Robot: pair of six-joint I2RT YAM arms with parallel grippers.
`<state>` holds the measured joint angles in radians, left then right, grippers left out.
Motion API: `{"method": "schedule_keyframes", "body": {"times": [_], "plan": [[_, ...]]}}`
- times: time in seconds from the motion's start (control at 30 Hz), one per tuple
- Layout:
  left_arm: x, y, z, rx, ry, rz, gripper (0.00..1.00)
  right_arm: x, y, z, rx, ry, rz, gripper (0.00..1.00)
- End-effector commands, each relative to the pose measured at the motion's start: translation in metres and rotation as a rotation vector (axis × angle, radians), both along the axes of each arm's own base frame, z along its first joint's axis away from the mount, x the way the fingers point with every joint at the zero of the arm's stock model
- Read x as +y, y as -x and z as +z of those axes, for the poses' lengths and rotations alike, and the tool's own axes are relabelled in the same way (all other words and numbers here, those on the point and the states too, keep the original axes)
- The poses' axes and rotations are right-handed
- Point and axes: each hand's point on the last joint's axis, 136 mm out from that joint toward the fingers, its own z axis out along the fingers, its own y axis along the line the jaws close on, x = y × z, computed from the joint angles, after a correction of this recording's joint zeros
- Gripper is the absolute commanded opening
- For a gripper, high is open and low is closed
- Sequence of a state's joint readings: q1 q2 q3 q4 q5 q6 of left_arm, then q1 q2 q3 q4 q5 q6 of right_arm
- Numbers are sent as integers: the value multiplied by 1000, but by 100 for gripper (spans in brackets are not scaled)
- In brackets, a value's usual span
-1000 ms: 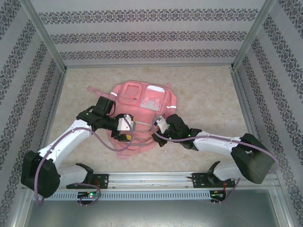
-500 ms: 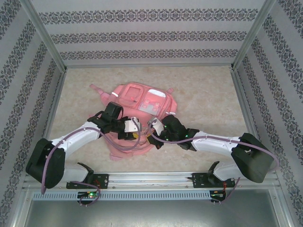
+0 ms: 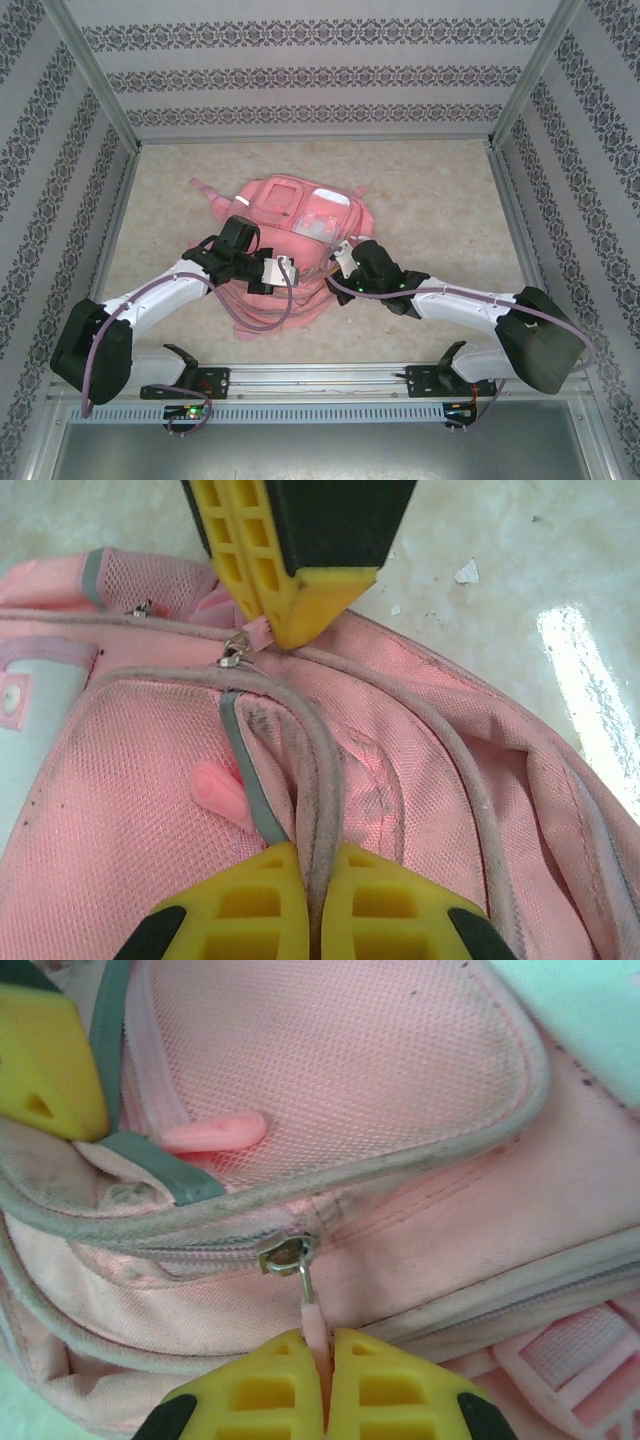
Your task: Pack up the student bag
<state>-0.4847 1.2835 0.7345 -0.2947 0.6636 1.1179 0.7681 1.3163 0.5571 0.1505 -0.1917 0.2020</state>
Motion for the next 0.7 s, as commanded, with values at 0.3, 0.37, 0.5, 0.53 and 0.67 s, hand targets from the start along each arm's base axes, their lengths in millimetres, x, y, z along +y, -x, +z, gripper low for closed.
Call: {"method": "schedule_keyframes", "body": {"times": [0.3, 0.37, 0.5, 0.53, 0.67], "plan": [[-9, 2, 64, 162, 216, 226, 74, -59, -28, 12, -81, 10, -298, 53], [-3, -15, 92, 146, 296, 374, 81, -71, -30, 33, -145, -4, -342, 97], [31, -46, 141, 64, 473, 666, 93, -114, -42, 84, -304, -26, -513, 98], [49, -57, 147, 40, 507, 781, 98, -127, -45, 95, -349, -32, -555, 98], [143, -94, 128, -83, 603, 1321, 100, -179, -53, 118, -494, -7, -705, 98]]}}
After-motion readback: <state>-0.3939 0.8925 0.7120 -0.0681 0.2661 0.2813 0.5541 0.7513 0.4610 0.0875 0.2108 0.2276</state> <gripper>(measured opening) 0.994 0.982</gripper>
